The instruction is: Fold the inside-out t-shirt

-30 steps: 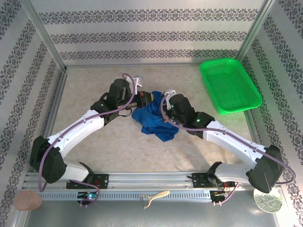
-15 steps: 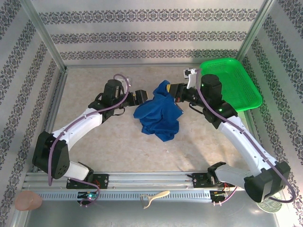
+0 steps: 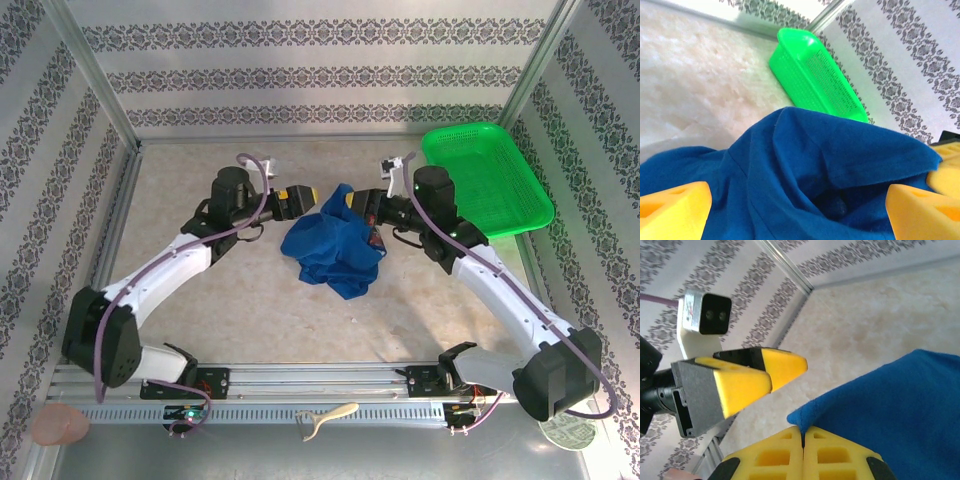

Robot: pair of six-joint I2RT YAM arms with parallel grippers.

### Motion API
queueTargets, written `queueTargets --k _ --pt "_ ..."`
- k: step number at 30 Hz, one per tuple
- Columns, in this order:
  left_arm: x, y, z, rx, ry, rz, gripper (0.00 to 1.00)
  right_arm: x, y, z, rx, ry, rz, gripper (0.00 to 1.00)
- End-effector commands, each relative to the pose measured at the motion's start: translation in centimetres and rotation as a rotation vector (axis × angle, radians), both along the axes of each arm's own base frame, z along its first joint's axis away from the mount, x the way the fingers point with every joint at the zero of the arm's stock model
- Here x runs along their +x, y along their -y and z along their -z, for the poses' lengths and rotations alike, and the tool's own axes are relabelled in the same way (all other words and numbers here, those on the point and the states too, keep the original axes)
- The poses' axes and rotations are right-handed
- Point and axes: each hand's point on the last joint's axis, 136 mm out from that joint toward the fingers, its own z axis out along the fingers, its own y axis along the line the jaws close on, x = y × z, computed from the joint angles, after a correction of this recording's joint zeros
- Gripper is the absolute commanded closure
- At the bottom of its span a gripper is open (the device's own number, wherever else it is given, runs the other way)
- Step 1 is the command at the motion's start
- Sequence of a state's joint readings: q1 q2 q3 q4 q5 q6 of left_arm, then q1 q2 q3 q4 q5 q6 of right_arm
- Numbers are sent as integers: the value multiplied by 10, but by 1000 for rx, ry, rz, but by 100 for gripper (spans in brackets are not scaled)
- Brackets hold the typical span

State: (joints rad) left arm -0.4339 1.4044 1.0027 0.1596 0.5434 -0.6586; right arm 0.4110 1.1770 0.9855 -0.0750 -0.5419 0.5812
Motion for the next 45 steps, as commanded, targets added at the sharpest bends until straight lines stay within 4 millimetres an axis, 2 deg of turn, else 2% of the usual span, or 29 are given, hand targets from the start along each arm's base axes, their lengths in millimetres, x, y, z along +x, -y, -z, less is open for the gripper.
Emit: queueTargets --k 1,6,9,11,12,14,15,20,23,26,29,31,32,33,36,37,41,45 --pt "0 28 14 -61 -29 102 10 -3 6 13 -36 -27 67 100" --pt "-8 59 58 -55 -102 194 11 -2 4 32 -83 -54 111 100" --pt "-12 75 73 -64 -121 232 21 -4 2 37 -100 -55 126 100" --pt "-19 83 81 -75 -144 265 34 -4 5 39 -105 -52 151 100" --pt "-23 84 84 -87 -152 273 48 -4 8 40 -107 -52 164 100" --pt "-26 83 86 -107 -160 262 85 -3 12 41 -112 -50 185 100" --pt "-26 79 87 -107 -163 239 100 -2 15 42 -116 -53 197 100" --pt "-18 57 81 -78 -125 86 100 -6 27 53 -117 -70 257 100" --pt "-4 32 77 -24 -74 -78 100 -12 38 78 -114 -127 325 100" --pt "7 11 66 7 0 -215 100 -27 45 127 -127 -211 385 100" --pt "7 4 57 41 77 -271 100 -38 52 180 -140 -297 440 100" --pt "0 9 64 64 85 -249 100 -43 53 207 -154 -323 437 100" --pt "-5 12 72 77 66 -236 97 -43 53 215 -159 -331 438 100" --pt "-10 12 82 97 37 -235 86 -43 50 220 -154 -333 420 100" --pt "-29 8 98 168 -3 -262 54 -39 41 219 -156 -321 361 100" --pt "-36 5 99 213 -10 -278 49 -38 39 216 -156 -314 344 100" --pt "-48 -6 75 341 1 -345 34 -33 34 197 -125 -295 284 100" --pt "-56 5 45 441 -7 -336 31 -31 40 175 -75 -298 263 100"
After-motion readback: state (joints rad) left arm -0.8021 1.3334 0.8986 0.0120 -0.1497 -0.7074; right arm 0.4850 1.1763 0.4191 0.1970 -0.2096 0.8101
